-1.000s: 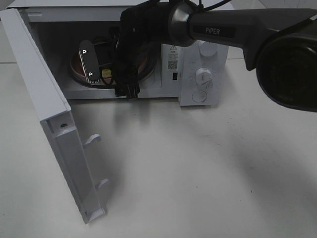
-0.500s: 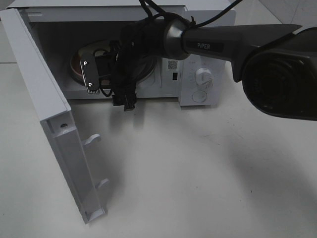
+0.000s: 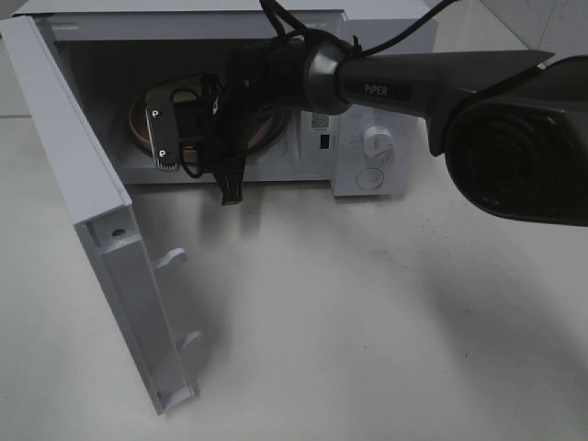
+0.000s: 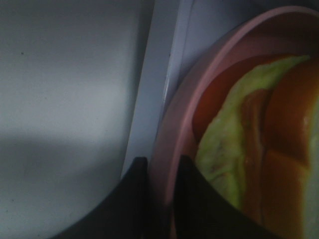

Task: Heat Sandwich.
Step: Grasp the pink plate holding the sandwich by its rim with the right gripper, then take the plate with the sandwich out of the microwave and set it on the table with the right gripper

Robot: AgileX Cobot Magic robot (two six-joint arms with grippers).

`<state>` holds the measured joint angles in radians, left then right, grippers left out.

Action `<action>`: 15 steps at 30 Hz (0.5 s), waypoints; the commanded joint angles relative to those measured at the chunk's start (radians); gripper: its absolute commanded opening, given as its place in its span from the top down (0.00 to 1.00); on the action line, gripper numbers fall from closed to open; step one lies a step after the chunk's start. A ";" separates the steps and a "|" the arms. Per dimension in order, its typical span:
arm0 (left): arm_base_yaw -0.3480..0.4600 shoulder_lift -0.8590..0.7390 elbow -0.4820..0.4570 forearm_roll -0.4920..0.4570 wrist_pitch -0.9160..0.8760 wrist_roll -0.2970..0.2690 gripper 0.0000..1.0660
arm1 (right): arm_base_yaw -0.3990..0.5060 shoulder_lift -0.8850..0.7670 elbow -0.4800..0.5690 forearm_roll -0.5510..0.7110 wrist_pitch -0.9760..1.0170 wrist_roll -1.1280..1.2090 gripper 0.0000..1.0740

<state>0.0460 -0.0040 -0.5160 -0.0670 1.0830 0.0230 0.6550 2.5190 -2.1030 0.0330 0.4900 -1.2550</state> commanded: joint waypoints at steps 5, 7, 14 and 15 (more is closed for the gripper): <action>0.003 -0.006 0.001 0.000 -0.009 0.002 0.08 | 0.000 -0.003 0.002 0.004 0.080 -0.008 1.00; 0.003 -0.006 0.001 0.000 -0.009 0.002 0.08 | 0.000 -0.006 0.004 0.004 0.087 -0.012 1.00; 0.003 -0.006 0.001 0.000 -0.009 0.002 0.08 | 0.000 -0.041 0.026 0.004 0.134 -0.080 1.00; 0.003 -0.006 0.001 0.000 -0.009 0.002 0.08 | 0.000 -0.041 0.026 0.004 0.134 -0.080 1.00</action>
<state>0.0460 -0.0040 -0.5160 -0.0670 1.0830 0.0230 0.6550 2.4870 -2.0950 0.0280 0.5610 -1.3140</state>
